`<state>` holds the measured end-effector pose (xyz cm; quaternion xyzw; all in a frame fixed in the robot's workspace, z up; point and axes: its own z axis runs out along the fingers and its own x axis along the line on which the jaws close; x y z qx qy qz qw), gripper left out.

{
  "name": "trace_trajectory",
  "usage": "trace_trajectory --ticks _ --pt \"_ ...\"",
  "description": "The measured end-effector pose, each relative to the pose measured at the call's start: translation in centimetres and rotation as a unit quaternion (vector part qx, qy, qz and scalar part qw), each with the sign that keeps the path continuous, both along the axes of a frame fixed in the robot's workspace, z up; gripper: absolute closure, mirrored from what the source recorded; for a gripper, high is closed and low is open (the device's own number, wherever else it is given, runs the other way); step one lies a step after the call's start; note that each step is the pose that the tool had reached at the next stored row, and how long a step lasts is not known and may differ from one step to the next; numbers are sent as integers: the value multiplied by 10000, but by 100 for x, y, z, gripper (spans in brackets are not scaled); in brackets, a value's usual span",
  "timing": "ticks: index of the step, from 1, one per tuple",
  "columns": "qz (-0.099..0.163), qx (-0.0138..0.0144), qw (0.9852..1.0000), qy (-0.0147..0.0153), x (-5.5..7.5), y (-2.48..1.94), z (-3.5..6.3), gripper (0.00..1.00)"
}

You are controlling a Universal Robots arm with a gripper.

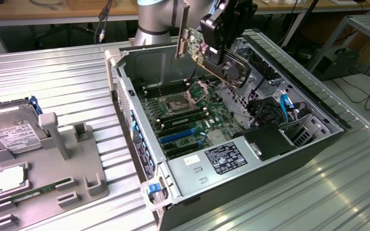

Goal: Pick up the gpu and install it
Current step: 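Insert the gpu into the slot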

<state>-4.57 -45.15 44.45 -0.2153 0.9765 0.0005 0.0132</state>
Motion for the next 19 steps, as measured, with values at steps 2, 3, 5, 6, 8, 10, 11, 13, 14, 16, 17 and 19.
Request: trace_trajectory --ticks 2,3,5,6,8,10,11,13,14,16,17,19 --pt "180 0 9998 0 0 0 0 73" --pt "274 0 9996 0 0 0 0 73" --pt "458 0 9989 0 0 0 0 73" --pt "537 0 9986 0 0 0 0 73" --pt "700 0 9976 0 0 0 0 73" --pt "868 0 9962 0 0 0 0 73" --pt "963 0 9953 0 0 0 0 73" --pt "1105 1 9939 0 0 0 0 73" --pt "1163 2 9932 0 0 0 0 73" --pt "1298 6 9915 -1 0 0 0 73" --pt "1353 7 9908 -1 0 0 -1 73" --pt "1454 9 9894 -1 0 -2 -1 73"
